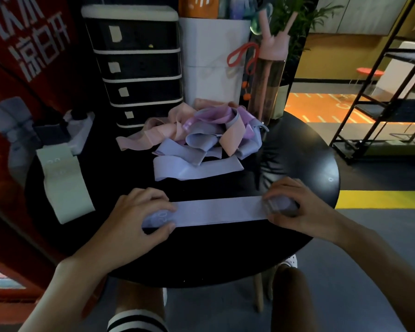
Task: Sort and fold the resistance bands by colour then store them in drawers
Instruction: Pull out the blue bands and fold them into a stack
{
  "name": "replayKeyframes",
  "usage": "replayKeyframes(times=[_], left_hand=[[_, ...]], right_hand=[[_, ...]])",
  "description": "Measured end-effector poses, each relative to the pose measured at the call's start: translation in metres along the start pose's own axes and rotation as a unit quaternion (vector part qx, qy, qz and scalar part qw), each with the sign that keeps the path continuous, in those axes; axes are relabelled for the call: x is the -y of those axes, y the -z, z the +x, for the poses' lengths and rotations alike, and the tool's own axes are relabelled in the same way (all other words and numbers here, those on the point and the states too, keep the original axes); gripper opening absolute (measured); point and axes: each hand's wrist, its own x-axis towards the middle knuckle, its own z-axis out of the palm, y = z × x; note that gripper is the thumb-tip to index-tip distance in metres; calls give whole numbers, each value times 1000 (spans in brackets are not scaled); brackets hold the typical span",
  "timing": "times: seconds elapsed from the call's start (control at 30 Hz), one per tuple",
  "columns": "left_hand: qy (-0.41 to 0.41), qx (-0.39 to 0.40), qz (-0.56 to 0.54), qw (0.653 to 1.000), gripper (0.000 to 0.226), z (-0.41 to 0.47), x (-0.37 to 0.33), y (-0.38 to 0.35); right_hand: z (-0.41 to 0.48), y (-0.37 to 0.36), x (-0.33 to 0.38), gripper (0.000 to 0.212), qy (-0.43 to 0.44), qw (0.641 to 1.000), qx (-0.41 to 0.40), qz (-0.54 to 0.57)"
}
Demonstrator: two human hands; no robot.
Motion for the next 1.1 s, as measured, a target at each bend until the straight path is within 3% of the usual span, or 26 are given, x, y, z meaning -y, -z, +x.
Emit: replayKeyframes(times=[0.1,0.27,0.4,0.53,0.7,0.8,0.93,1.1], left_hand=[[0,-19,11,1000,28,4,-5,2],[9,-93,59,994,36,43,-14,7],[35,-59,95,993,37,72,-6,6],[61,-42,67,995,35,81,2,3],[69,-15,83,994,41,83,12,7],[59,-27,94,993,40,82,13,12],[23,-73,96,992,30,79,13,19],[25,-75,25,997,34,72,7,22]], right_hand=[[13,5,11,8,-32,999,-4,30],[69,-10,11,10,-133,989,-65,27],[105,-26,9,23,-199,976,-84,-5],[114,-38,12,19,-198,977,-73,-43],[119,-39,10,29,-266,961,-72,-1],[121,-39,12,11,-280,958,-67,-11],[114,-25,26,18,-275,953,-91,88],[102,-2,43,13,-274,918,-106,266]])
